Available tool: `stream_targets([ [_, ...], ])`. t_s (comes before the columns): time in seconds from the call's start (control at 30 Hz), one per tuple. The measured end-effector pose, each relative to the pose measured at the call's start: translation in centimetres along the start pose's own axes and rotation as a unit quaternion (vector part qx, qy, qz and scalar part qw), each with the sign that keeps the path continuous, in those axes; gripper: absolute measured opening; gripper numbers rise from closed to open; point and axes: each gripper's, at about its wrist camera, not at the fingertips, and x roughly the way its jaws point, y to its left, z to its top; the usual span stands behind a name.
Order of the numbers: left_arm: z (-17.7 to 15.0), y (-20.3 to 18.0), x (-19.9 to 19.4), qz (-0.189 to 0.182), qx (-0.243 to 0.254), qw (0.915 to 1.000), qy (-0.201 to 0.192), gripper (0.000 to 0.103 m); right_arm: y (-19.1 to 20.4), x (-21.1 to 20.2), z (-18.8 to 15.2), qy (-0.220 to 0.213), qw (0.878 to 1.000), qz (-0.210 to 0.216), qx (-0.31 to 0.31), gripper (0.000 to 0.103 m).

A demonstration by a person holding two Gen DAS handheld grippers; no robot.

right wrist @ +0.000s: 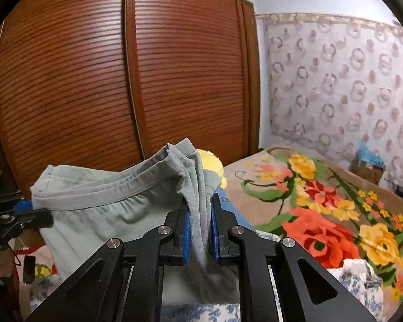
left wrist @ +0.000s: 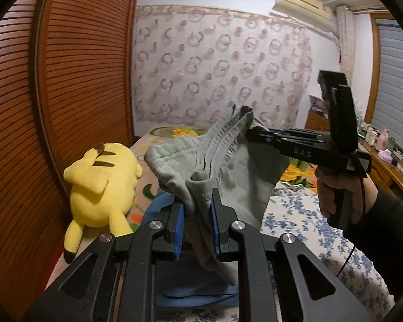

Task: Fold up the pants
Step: 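Carry the garment with both tools over to the folded blue jeans, then lower the garment onto the jeans and open both tools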

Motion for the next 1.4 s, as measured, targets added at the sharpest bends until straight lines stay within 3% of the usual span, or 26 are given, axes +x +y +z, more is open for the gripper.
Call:
stream_targets([
  [0.4,-1.4,1.4,0.3,0.022,-0.010,0.9994,0.024,0.019,0.6,5.5,2.2,0.022,0.999,0.029,-0.019,0.013],
  [0.67,-2.4,2.5,0.7,0.020,-0.027,0.9985,0.042,0.019,1.1,7.0,1.9,0.043,0.998,0.038,-0.002,0.013],
  [0.73,-2.4,2.6,0.7,0.021,-0.027,0.9984,0.045,0.021,1.4,7.3,2.1,0.047,0.998,0.036,-0.001,0.017],
  [0.83,-2.4,2.8,0.6,0.024,-0.028,0.9983,0.046,0.031,1.6,7.3,2.4,0.048,0.998,0.030,0.001,0.029],
  [0.9,-2.2,2.7,0.5,0.026,-0.031,0.9982,0.043,0.051,1.9,7.2,2.4,0.052,0.998,0.025,0.010,0.038],
  [0.93,-2.2,2.8,0.3,0.026,-0.034,0.9984,0.038,0.054,2.1,7.1,2.4,0.054,0.998,0.026,0.010,0.041],
  [1.17,-2.2,2.3,0.6,0.035,-0.023,0.9985,0.036,0.061,3.4,4.3,1.7,0.032,0.999,-0.012,-0.015,0.045],
  [1.4,-2.9,2.3,1.8,0.035,-0.019,0.9977,0.055,0.062,1.8,4.2,0.3,0.053,0.998,-0.033,0.008,0.045],
])
